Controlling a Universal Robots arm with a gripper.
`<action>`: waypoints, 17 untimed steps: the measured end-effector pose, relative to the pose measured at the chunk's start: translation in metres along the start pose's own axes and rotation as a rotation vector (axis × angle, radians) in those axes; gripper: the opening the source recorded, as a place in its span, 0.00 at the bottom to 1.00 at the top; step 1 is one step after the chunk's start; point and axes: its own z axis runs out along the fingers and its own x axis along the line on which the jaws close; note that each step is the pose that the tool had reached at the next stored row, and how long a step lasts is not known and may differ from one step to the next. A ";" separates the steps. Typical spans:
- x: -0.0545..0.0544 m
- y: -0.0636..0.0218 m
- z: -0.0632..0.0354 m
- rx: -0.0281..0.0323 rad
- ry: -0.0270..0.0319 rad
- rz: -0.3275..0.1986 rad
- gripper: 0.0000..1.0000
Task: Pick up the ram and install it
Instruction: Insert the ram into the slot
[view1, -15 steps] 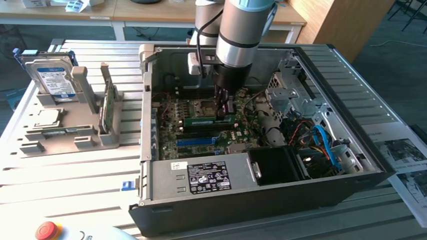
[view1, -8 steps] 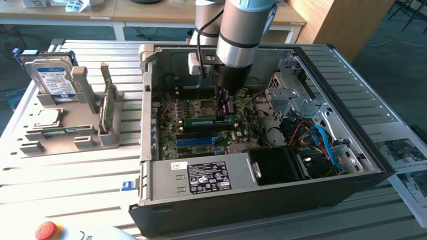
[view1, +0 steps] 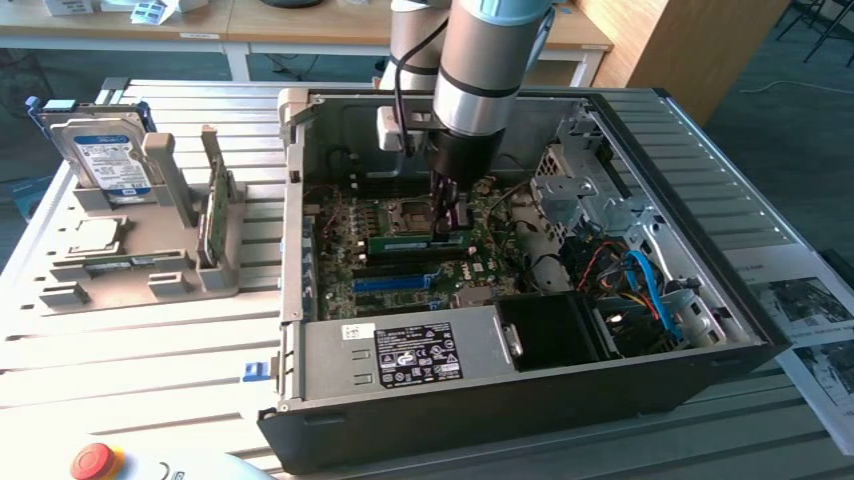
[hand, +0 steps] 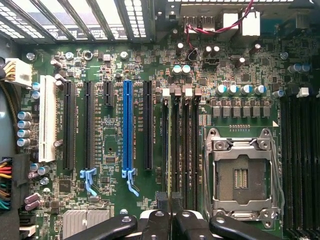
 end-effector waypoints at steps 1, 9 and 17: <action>0.000 0.0000 0.0003 -0.0001 0.0002 0.000 0.12; 0.000 0.0000 0.0010 -0.0001 0.0006 -0.007 0.12; 0.000 0.0000 0.0011 0.0000 0.0009 -0.016 0.12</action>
